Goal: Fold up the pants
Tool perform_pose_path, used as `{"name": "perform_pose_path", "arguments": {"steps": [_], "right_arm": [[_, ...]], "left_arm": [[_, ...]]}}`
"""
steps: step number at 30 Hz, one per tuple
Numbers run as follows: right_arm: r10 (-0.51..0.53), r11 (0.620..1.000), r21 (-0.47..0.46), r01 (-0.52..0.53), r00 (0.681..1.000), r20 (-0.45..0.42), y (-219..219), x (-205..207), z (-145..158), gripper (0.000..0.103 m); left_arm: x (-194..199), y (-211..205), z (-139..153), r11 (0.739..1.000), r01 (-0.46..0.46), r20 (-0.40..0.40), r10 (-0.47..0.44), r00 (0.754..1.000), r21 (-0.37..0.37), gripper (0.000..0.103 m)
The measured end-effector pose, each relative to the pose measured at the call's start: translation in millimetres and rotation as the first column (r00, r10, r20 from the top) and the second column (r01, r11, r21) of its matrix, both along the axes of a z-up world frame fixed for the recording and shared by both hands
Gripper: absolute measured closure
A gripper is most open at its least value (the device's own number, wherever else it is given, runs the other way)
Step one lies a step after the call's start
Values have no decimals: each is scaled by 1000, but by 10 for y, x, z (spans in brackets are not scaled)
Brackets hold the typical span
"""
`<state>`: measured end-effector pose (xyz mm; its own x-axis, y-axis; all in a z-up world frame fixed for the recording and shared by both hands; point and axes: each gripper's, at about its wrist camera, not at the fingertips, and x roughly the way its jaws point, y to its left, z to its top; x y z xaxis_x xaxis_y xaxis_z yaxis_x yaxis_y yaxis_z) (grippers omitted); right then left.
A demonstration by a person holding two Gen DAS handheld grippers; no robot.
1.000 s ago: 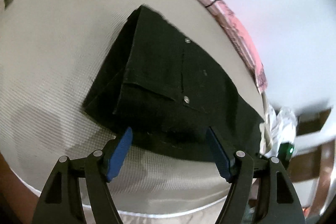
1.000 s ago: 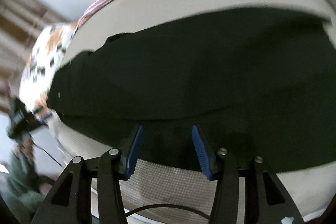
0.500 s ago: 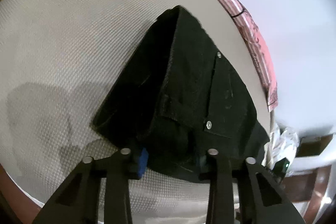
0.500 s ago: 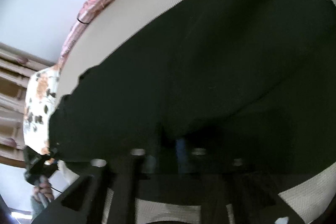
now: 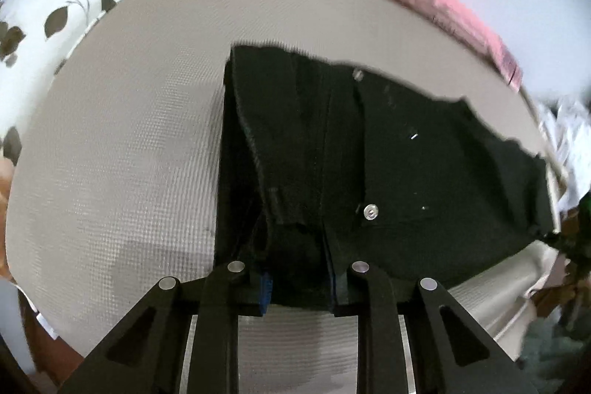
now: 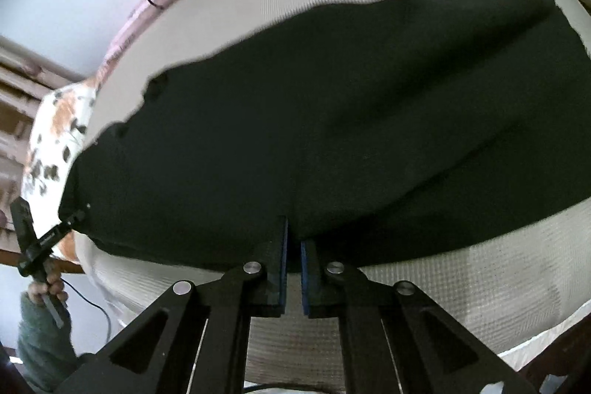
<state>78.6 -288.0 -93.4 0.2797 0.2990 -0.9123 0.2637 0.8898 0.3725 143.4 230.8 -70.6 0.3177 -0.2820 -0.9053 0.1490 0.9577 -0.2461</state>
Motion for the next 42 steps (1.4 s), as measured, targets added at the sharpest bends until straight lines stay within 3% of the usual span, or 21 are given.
{"name": "perform_pose_path", "arguments": {"steps": [4, 8, 11, 13, 14, 16, 20, 24, 29, 31, 35, 42], "right_arm": [[8, 1000, 0, -8, 1000, -8, -3, 17, -25, 99], [-2, 999, 40, 3, 1000, -14, -52, 43, -49, 96], [-21, 993, 116, 22, 1000, -6, -119, 8, -45, 84], [-40, 992, 122, 38, 999, 11, -194, -17, 23, 66], [-46, 993, 114, 43, 999, 24, -253, -28, 62, 63], [-68, 993, 101, 63, 997, 46, -438, -76, 135, 61], [-166, 985, 57, 162, 984, 72, -939, -168, 216, 61], [-279, 960, 60, 274, 956, 88, -1454, -176, 199, 61], [-381, 924, 80, 374, 917, 114, -2034, -138, 135, 62], [-416, 909, 78, 410, 903, 108, -2239, -115, 95, 62], [-466, 883, 120, 453, 879, 107, -2528, -71, 19, 62], [-488, 868, 171, 465, 863, 131, -2776, 81, -90, 65]], "left_arm": [[-4, 61, -64, 1000, -4, 10, 4, 1000, -20, 79], [-73, -40, -75, 999, -12, 51, 10, 999, 35, 74], [-144, -47, -28, 998, -38, 67, 34, 997, 58, 68], [-182, -33, 35, 997, -53, 68, 49, 996, 49, 59], [-215, -10, 80, 997, -64, 63, 61, 996, 45, 56], [-300, 14, 166, 996, -74, 66, 70, 995, 58, 48], [-505, -38, 356, 986, -97, 114, 81, 990, 136, 47], [-642, -341, 539, 986, -35, 177, 5, 984, 165, 47], [-702, -1118, 629, 980, 158, 203, -180, 963, 120, 47], [-691, -1464, 600, 966, 239, 192, -254, 948, 97, 47], [-657, -2179, 521, 914, 400, 161, -405, 900, 62, 47], [-789, -3261, 424, 781, 623, 127, -624, 771, 52, 47]]}}
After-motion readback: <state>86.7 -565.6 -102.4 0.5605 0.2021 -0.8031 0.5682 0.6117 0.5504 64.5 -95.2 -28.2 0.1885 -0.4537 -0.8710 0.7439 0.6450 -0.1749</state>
